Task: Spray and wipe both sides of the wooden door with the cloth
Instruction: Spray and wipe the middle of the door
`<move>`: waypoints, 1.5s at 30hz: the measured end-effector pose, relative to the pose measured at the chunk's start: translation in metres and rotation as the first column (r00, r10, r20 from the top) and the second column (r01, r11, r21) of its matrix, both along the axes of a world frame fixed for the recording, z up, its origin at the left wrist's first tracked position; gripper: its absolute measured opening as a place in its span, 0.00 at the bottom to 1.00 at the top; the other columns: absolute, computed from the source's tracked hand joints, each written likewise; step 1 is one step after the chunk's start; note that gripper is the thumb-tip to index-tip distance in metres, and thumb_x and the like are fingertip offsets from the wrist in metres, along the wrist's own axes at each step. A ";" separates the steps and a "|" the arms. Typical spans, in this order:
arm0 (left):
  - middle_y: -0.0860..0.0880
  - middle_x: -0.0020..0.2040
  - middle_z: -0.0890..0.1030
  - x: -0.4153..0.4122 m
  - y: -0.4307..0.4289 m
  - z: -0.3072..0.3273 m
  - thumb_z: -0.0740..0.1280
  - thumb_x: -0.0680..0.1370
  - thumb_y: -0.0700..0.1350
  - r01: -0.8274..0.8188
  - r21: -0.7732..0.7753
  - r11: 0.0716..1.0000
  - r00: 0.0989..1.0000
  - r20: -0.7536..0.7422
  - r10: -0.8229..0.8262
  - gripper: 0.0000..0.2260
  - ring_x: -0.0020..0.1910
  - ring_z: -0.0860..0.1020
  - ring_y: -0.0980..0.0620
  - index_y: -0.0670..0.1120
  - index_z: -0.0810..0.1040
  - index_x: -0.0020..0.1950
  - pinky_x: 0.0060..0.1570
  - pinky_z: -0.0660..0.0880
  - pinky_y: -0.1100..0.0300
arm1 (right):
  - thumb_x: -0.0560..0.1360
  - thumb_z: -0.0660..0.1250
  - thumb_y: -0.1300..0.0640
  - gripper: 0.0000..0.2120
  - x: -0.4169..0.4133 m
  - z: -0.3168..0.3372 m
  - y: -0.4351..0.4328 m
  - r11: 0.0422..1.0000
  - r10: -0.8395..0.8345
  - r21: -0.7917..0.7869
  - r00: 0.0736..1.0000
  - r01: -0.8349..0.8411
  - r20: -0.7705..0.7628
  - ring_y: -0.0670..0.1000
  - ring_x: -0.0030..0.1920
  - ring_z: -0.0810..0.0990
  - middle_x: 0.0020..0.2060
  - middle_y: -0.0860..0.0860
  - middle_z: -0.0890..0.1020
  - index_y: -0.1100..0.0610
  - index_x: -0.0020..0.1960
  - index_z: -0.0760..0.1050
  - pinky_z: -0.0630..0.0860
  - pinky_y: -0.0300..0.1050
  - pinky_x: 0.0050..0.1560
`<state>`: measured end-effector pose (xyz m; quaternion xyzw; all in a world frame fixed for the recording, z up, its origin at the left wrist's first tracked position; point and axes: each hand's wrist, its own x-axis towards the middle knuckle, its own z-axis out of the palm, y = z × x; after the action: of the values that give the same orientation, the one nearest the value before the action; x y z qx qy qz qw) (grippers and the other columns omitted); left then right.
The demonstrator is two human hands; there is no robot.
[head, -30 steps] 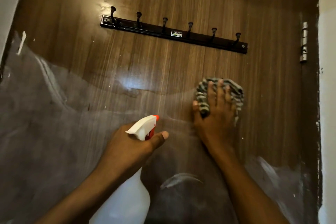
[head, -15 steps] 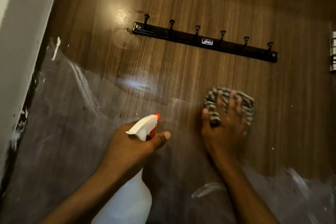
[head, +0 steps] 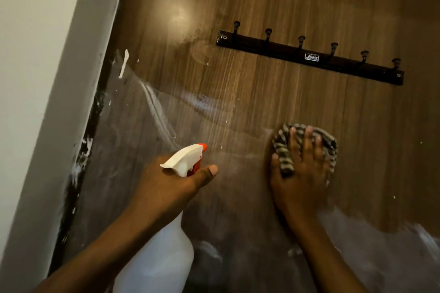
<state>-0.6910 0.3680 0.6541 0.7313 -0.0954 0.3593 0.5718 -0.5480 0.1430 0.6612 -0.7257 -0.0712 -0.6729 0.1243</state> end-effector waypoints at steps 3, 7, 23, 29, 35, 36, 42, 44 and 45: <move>0.45 0.56 0.80 -0.004 0.012 0.003 0.66 0.57 0.67 -0.018 0.009 1.000 1.000 0.018 0.017 0.41 0.53 0.80 0.46 0.50 0.71 0.67 0.55 0.77 0.47 | 0.78 0.52 0.38 0.32 -0.006 0.025 0.048 0.997 0.042 -0.067 0.998 -0.046 -0.054 0.56 0.79 0.52 0.79 0.53 0.56 0.48 0.79 0.56 0.50 0.60 0.77; 0.43 0.52 0.82 -0.009 0.027 0.004 0.69 0.57 0.68 -0.019 0.005 1.000 0.998 0.054 0.019 0.40 0.51 0.81 0.45 0.51 0.73 0.65 0.52 0.79 0.45 | 0.77 0.59 0.40 0.34 -0.014 -0.016 0.084 0.950 0.069 -0.296 0.992 -0.097 -0.103 0.54 0.79 0.50 0.79 0.52 0.54 0.47 0.80 0.54 0.47 0.58 0.78; 0.45 0.54 0.80 -0.036 0.109 0.002 0.67 0.57 0.64 -0.254 -0.057 0.966 0.967 -0.033 0.252 0.37 0.50 0.80 0.45 0.49 0.71 0.62 0.56 0.77 0.48 | 0.76 0.54 0.38 0.33 -0.024 0.033 0.173 0.980 0.087 -0.172 0.994 -0.097 -0.066 0.57 0.79 0.52 0.79 0.53 0.57 0.47 0.79 0.58 0.50 0.61 0.77; 0.45 0.51 0.81 -0.043 0.127 0.002 0.68 0.58 0.63 -0.281 -0.067 0.957 0.960 -0.018 0.281 0.35 0.48 0.80 0.46 0.48 0.72 0.61 0.55 0.77 0.51 | 0.76 0.57 0.39 0.32 -0.019 -0.013 0.179 0.826 0.054 -0.559 0.997 -0.075 -0.054 0.55 0.77 0.58 0.79 0.51 0.57 0.46 0.78 0.58 0.54 0.59 0.75; 0.50 0.51 0.77 -0.042 0.137 0.000 0.72 0.66 0.58 -0.418 -0.037 0.908 0.908 0.006 0.418 0.28 0.42 0.72 0.56 0.47 0.72 0.62 0.53 0.75 0.58 | 0.77 0.53 0.39 0.30 -0.021 -0.026 0.137 0.949 0.001 -0.316 0.998 -0.021 -0.062 0.57 0.77 0.59 0.78 0.53 0.60 0.50 0.76 0.64 0.56 0.61 0.75; 0.50 0.52 0.78 -0.042 0.140 0.002 0.72 0.67 0.58 -0.427 -0.039 0.903 0.904 0.018 0.428 0.28 0.42 0.71 0.57 0.48 0.72 0.62 0.53 0.75 0.58 | 0.77 0.52 0.39 0.31 -0.024 -0.021 0.145 0.967 0.006 -0.255 0.997 -0.026 -0.079 0.57 0.78 0.58 0.78 0.53 0.60 0.50 0.77 0.63 0.54 0.61 0.75; 0.51 0.56 0.76 -0.044 0.160 0.011 0.68 0.67 0.60 -0.377 -0.032 0.926 0.923 0.062 0.379 0.30 0.45 0.71 0.57 0.49 0.70 0.65 0.57 0.74 0.57 | 0.76 0.47 0.34 0.35 -0.030 0.052 0.215 0.981 0.071 -0.174 0.994 -0.085 -0.083 0.57 0.79 0.51 0.79 0.54 0.56 0.48 0.79 0.56 0.45 0.59 0.76; 0.49 0.58 0.78 -0.043 0.166 0.010 0.70 0.68 0.59 -0.408 -0.052 0.912 0.909 0.072 0.411 0.29 0.45 0.72 0.56 0.48 0.71 0.65 0.56 0.74 0.57 | 0.76 0.46 0.34 0.35 -0.030 0.080 0.241 0.972 0.092 -0.211 0.993 -0.106 -0.073 0.57 0.79 0.49 0.79 0.54 0.54 0.48 0.79 0.55 0.42 0.58 0.77; 0.48 0.58 0.78 -0.042 0.169 0.010 0.70 0.68 0.58 -0.426 -0.067 0.902 0.900 0.071 0.430 0.28 0.46 0.73 0.55 0.48 0.71 0.64 0.55 0.75 0.56 | 0.76 0.46 0.34 0.35 -0.030 0.089 0.251 0.967 0.091 -0.232 0.993 -0.105 -0.071 0.57 0.79 0.49 0.79 0.54 0.54 0.47 0.79 0.54 0.42 0.57 0.77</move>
<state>-0.7333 0.5365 0.6640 0.7043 0.0525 0.5087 0.4923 -0.5781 0.3944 0.7499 -0.7508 -0.1824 -0.6307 0.0727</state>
